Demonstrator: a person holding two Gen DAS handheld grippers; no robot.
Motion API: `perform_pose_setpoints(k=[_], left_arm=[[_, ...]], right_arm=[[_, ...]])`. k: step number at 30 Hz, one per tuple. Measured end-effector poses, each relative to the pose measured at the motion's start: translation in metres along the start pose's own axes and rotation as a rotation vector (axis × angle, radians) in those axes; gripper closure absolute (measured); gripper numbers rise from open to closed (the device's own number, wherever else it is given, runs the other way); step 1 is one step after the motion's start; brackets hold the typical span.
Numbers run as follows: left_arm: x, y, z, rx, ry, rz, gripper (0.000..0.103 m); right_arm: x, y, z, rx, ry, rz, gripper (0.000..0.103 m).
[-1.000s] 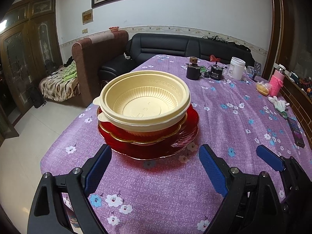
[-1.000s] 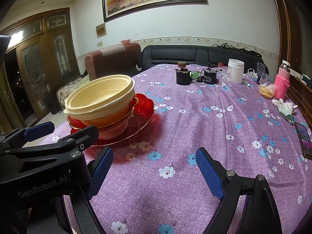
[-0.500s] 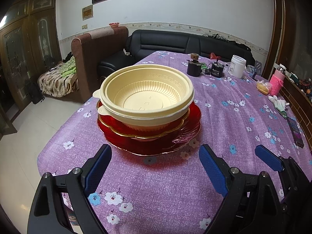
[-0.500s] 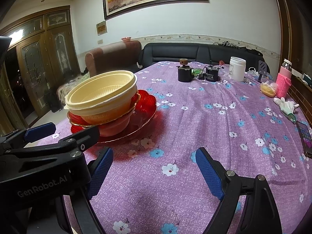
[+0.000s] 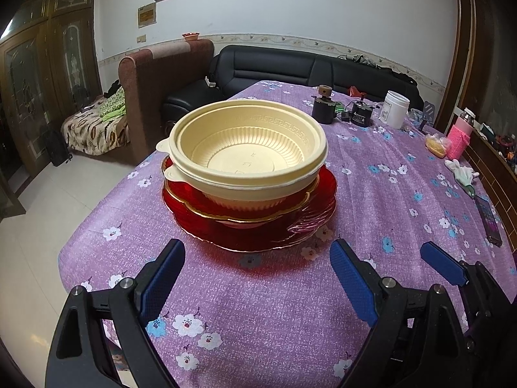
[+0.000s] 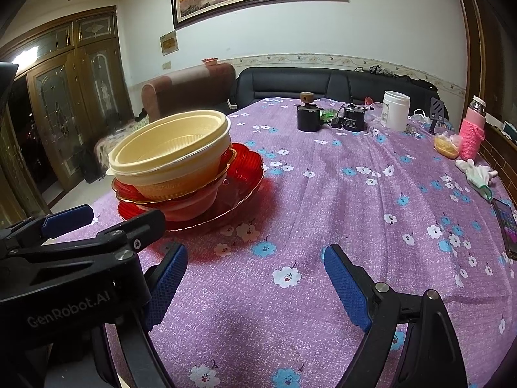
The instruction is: Organize plates and bowls
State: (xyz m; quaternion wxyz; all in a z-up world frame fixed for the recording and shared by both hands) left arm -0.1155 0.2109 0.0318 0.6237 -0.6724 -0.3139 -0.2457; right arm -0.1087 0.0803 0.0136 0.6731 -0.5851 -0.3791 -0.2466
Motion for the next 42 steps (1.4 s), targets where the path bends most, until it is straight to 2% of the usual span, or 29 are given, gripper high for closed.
perform_pose_setpoints(k=[17,22,25,27,31,36,42], left_arm=[[0.001,-0.017,0.01,0.012,-0.025,-0.067,0.012],[0.005,-0.037,0.015,0.059,-0.035,-0.166,0.012],[0.01,-0.058,0.023,0.121,-0.054,-0.269,0.002],[0.013,-0.075,0.029,0.146,-0.072,-0.353,0.0],[0.013,-0.092,0.035,0.156,-0.094,-0.416,0.0],[0.011,-0.091,0.03,0.168,-0.07,-0.398,0.0],[0.004,-0.074,0.018,0.17,-0.038,-0.302,0.0]], right_arm=[[-0.001,-0.005,0.007,-0.004,-0.021,-0.005,0.013],[0.0,-0.008,0.012,-0.006,-0.031,-0.013,0.013],[0.001,-0.012,0.015,-0.007,-0.039,-0.021,0.013],[0.002,-0.014,0.018,-0.007,-0.046,-0.027,0.013],[0.003,-0.018,0.024,-0.001,-0.06,-0.038,0.013],[0.003,-0.023,0.03,0.006,-0.078,-0.05,0.013],[0.003,-0.025,0.025,0.01,-0.071,-0.058,0.013]])
Point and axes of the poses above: each gripper's, at about its wrist camera, not at the fingertips, and y roughly the way its jaws point, z to its left, x to its top, the point moved 6 cm from there along y, roughly the way its jaws point, and after that the axes turned 4 degrees about -y, right-handed, at the moved point
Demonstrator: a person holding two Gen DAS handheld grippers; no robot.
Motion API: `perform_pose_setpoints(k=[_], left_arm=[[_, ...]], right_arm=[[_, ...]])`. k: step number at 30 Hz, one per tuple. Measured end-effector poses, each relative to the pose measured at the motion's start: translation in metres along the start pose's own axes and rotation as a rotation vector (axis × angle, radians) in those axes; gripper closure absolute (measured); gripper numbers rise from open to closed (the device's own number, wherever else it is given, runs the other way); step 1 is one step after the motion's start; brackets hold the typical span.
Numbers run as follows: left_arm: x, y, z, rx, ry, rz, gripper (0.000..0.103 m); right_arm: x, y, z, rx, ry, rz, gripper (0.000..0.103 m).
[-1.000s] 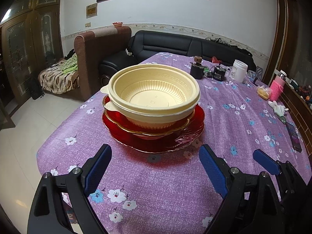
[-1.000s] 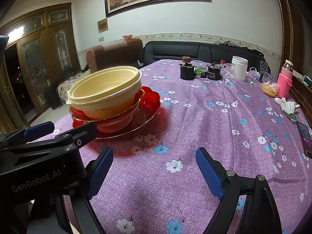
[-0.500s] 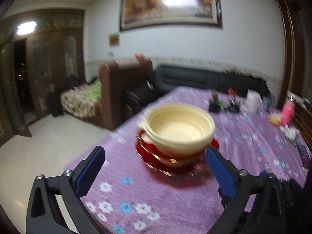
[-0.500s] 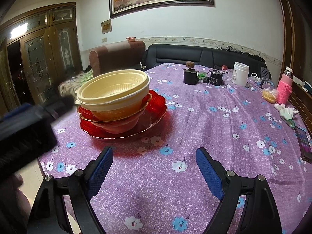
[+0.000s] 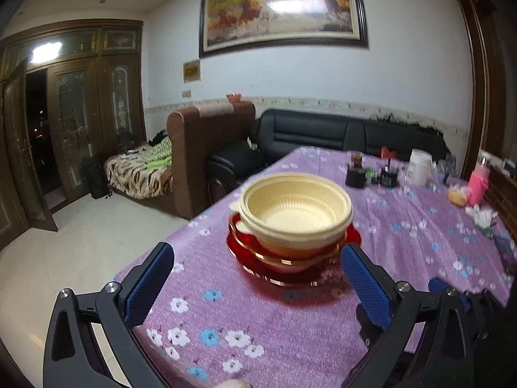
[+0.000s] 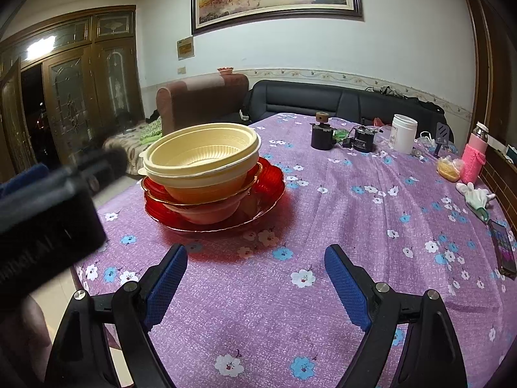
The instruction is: Organize plates and bowls
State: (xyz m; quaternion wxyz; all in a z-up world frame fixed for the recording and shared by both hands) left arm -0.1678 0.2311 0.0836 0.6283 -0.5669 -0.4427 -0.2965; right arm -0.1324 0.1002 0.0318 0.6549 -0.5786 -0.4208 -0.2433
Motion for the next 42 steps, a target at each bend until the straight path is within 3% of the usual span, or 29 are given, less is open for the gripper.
perform_pose_setpoints(k=[10,16,21,42], left_arm=[[-0.01,0.006,-0.023,-0.044,0.057,0.059,0.0],[-0.02,0.026,-0.027,-0.112,0.018,0.188,0.0],[-0.028,0.038,-0.029,-0.136,-0.004,0.249,0.0],[-0.037,0.051,-0.023,-0.135,-0.013,0.294,0.0]], right_arm=[[-0.005,0.004,-0.011,0.009,0.024,0.009,0.012],[-0.007,0.006,-0.015,0.012,0.036,0.016,0.012],[-0.008,0.009,-0.016,0.012,0.038,0.022,0.012],[-0.012,0.016,-0.009,0.019,0.022,0.043,0.012]])
Point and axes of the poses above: each gripper's, at about its wrist camera, not at the fingertips, and y roughly the way its jaws point, z to its left, x to its top, the point moved 6 cm from there along y, roughly the way its jaws point, and after that the axes turned 4 degrees about -y, right-handed, at the moved point
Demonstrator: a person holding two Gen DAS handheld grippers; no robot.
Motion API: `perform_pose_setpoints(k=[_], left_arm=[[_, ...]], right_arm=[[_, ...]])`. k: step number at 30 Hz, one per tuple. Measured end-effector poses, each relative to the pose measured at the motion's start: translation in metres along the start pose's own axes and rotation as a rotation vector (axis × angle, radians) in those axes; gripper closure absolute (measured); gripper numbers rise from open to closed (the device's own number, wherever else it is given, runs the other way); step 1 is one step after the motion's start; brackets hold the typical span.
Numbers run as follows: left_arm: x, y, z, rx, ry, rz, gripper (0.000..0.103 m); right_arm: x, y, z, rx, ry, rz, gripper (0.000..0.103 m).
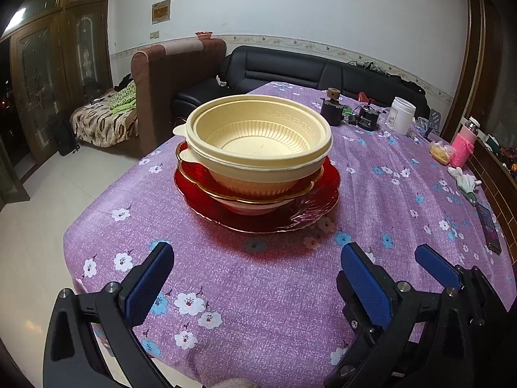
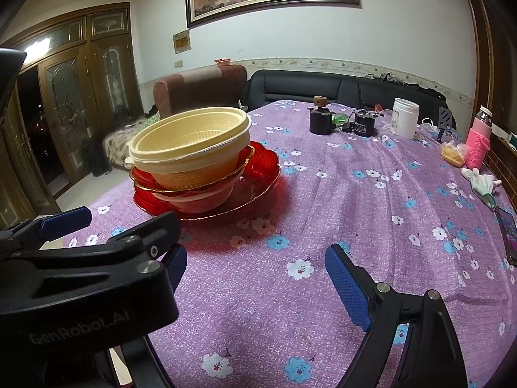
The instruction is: Organize plates and bowls
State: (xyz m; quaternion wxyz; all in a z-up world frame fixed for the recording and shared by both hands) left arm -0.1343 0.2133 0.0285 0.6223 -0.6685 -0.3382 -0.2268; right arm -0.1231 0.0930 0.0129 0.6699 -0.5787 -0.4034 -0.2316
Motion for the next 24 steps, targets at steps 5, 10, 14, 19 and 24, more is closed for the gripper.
perform_pose_setpoints(k=[5,10,14,19,24], left_arm=[[0.0003,0.0006,0.0016,-0.007,-0.002,0.006,0.0],[-0.0011,0.0016,0.004,-0.016,-0.013,0.017,0.0],[-0.0015,0.0026,0.0039,-0.012,-0.015,0.019,0.0],[-0.0021,0.0032,0.0031,-0.011,-0.013,0.021,0.0],[-0.0029,0.0038,0.0033,-0.011,-0.013,0.023,0.0]], right_arm=[[-0.0007,0.0008,0.002,0.003,-0.004,0.002,0.012],[-0.0009,0.0011,0.0027,0.003,-0.006,0.002,0.012],[-0.0016,0.0016,0.0037,0.006,-0.008,0.003,0.012],[-0.0026,0.0029,0.0037,0.009,-0.003,0.008,0.012],[-0.0033,0.0028,0.0033,0.01,-0.001,0.01,0.012]])
Point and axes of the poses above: each gripper's, at about its wrist camera, not at the fingertips, and y roughly the way its jaws point, z to its left, x to its top, the point moved 6 cm from there along y, roughly the way its jaws point, and after that the axes turned 4 degrees about -y, right-handed, at the moved point
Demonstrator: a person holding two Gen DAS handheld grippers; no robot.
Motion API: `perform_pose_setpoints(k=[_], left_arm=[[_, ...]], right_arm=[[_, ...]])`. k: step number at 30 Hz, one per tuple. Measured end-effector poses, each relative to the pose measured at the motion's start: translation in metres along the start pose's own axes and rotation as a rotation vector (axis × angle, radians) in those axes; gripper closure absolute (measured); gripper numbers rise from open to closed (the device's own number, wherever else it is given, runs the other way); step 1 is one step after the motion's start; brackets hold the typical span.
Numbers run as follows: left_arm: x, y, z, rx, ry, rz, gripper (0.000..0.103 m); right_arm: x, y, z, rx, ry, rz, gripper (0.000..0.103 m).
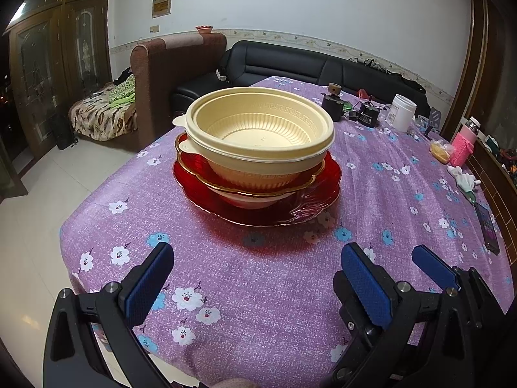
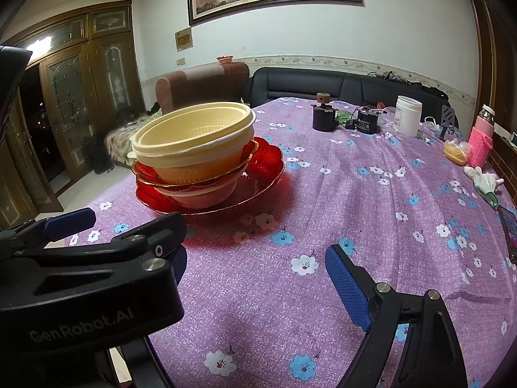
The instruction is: Organize plates and bowls
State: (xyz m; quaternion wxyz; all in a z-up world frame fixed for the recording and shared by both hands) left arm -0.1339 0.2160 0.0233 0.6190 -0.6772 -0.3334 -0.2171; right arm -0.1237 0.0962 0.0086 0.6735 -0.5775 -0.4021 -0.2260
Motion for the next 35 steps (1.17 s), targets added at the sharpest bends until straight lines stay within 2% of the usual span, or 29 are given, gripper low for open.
perform_pose_setpoints(k=[20,28,31,35], left_arm=[[-0.002,0.003,0.002,-0.001,-0.009,0.001,0.0],[0.02,-0.005,0.017,0.023,-0.048,-0.041,0.0],[0.032,-0.013,0.023,0.039,-0.069,-0.076,0.0],[0.041,-0.017,0.019,0.048,-0.061,-0.085,0.0]], right_arm=[[-0.001,0.0,0.001,0.005,-0.01,-0.002,0.012],[0.001,-0.001,0.002,0.014,-0.009,-0.003,0.012],[0.001,0.0,-0.002,0.021,0.011,0.004,0.012],[0.002,0.0,-0.014,0.023,0.038,0.007,0.012]])
Point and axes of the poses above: each gripper's, at about its wrist camera, not at the fingertips, and y roughly the way its jaws point, z to its left, x to its top, the point moved 6 cm from there along y, roughly the way its jaws point, and after that the axes turned 4 degrees about -y, right-handed, at the moved point
